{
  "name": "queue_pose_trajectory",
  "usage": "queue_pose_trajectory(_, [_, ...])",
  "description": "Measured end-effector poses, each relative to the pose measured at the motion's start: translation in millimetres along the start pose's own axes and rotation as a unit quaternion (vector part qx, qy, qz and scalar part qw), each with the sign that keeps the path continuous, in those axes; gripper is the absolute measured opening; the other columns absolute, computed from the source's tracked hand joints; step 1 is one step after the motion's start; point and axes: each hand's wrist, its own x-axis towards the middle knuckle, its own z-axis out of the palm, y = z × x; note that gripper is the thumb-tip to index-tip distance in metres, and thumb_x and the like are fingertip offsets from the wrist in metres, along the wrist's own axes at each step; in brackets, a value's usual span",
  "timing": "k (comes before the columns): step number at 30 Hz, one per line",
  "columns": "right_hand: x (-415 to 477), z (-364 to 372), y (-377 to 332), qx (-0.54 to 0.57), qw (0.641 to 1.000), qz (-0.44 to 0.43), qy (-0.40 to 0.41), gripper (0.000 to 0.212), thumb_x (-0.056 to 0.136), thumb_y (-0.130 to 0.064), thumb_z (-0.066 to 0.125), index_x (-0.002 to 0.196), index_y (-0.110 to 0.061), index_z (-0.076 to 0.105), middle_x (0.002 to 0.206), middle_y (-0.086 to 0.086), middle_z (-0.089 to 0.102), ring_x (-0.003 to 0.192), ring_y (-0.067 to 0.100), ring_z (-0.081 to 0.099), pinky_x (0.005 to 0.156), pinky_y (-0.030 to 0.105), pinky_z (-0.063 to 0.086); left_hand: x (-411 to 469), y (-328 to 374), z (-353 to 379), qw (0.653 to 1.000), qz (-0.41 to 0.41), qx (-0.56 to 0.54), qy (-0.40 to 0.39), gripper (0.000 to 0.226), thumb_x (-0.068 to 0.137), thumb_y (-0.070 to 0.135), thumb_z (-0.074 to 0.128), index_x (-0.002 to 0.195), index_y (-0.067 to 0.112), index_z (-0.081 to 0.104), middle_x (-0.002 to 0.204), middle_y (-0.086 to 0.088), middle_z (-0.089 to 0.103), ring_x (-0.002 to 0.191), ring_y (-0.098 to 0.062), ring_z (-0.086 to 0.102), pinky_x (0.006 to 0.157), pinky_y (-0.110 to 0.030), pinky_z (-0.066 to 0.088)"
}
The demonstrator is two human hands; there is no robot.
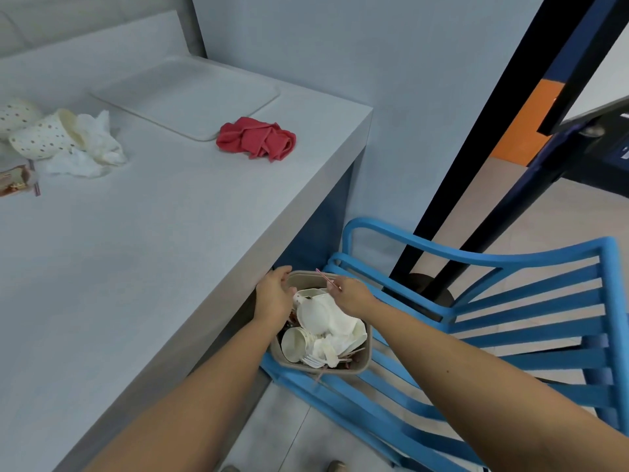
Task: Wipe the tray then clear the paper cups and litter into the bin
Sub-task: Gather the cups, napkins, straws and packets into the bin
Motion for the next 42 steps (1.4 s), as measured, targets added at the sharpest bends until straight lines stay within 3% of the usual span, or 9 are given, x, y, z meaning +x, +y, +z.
queue_pose_trajectory(5, [2.3,-9.5,-4.4,0.030,0.998,-0.018,0.051,0.033,0.101,-0.023,0.033,0.106,-0.003,0.059,0.103,0.011,0.049,0.102,0.027,0.047,0.085,0.034,0.038,-2.8,9.5,-0.9,0.999,0.029,0.019,-0.002,0.042,0.088,-0.002,0.056,0.129,0.007,0.053,0.124,-0.011,0.055,0.113,-0.021,0.056,0.099,-0.027,0.043])
queue_pose_trajectory(9, [4.0,-18.6,-14.8,0.075,0.993,-0.031,0.083,0.026,0.099,-0.020,0.044,0.080,-0.011,0.060,0.080,0.003,0.046,0.082,0.019,0.044,0.062,0.022,0.034,-5.7,25.7,-5.4,0.996,0.084,0.032,0.012,0.034,0.092,0.002,0.052,0.125,0.009,0.056,0.119,-0.007,0.059,0.108,-0.016,0.056,0.088,-0.016,0.039])
queue_pose_trajectory(12, [8.0,-16.6,-24.3,0.138,0.986,-0.031,0.092,0.028,0.097,-0.015,0.048,0.069,-0.016,0.050,0.067,-0.002,0.047,0.077,0.019,0.048,0.067,0.026,0.039,-8.4,43.4,-15.2,0.993,0.115,0.013,0.039,0.029,0.093,0.003,0.048,0.120,0.008,0.059,0.112,-0.007,0.062,0.102,-0.016,0.059,0.084,-0.015,0.040])
queue_pose_trajectory(17, [15.8,-6.3,-40.2,0.136,0.984,-0.046,0.107,0.023,0.097,-0.013,0.047,0.102,0.001,0.063,0.093,0.016,0.064,0.079,0.019,0.054,0.074,0.031,0.046,-10.4,60.5,-33.0,0.988,0.138,-0.009,0.070,0.024,0.095,0.008,0.045,0.113,0.010,0.061,0.102,-0.005,0.066,0.097,-0.015,0.062,0.079,-0.015,0.041])
queue_pose_trajectory(23, [28.1,-6.9,-44.4,0.098,0.992,-0.036,0.071,0.030,0.098,-0.017,0.045,0.122,-0.003,0.056,0.121,0.013,0.060,0.108,0.025,0.057,0.084,0.025,0.042,-16.5,65.7,-48.1,0.985,0.149,-0.013,0.084,0.023,0.096,0.011,0.045,0.114,0.012,0.059,0.103,-0.004,0.063,0.090,-0.013,0.061,0.079,-0.021,0.048])
queue_pose_trajectory(27, [27.9,-17.1,-47.9,0.079,0.993,-0.050,0.076,0.030,0.099,-0.014,0.043,0.124,-0.003,0.056,0.123,0.014,0.060,0.109,0.027,0.058,0.084,0.024,0.041,-17.6,68.7,-56.8,0.983,0.156,-0.026,0.091,0.022,0.096,0.012,0.045,0.115,0.012,0.058,0.104,-0.004,0.061,0.083,-0.009,0.060,0.074,-0.016,0.049])
queue_pose_trajectory(34, [8.3,-55.3,-81.8,0.008,0.995,-0.101,0.020,0.021,0.096,-0.015,0.048,0.104,-0.002,0.063,0.089,0.013,0.065,0.072,0.019,0.059,0.058,0.017,0.045,-16.9,83.0,-83.2,0.975,0.182,-0.038,0.121,0.020,0.095,0.011,0.047,0.110,0.009,0.060,0.102,-0.005,0.061,0.087,-0.019,0.062,0.079,-0.028,0.053])
queue_pose_trajectory(37, [-9.9,-78.5,-118.5,-0.053,0.988,-0.140,-0.038,0.019,0.092,-0.019,0.054,0.083,-0.005,0.063,0.061,0.004,0.060,0.049,0.013,0.051,0.050,0.017,0.039,-14.6,84.0,-104.9,0.969,0.195,-0.019,0.153,0.019,0.095,0.011,0.048,0.106,0.008,0.062,0.097,0.001,0.059,0.083,-0.013,0.056,0.072,-0.016,0.043])
queue_pose_trajectory(42, [-32.2,-95.1,-186.8,-0.134,0.970,-0.186,-0.080,0.026,0.085,-0.023,0.059,0.064,-0.009,0.061,0.049,0.002,0.054,0.043,0.014,0.040,0.050,0.020,0.036,-3.9,73.0,-150.0,0.963,0.183,-0.005,0.199,0.017,0.094,0.012,0.049,0.102,0.009,0.064,0.095,0.001,0.059,0.077,-0.008,0.050,0.064,-0.007,0.038])
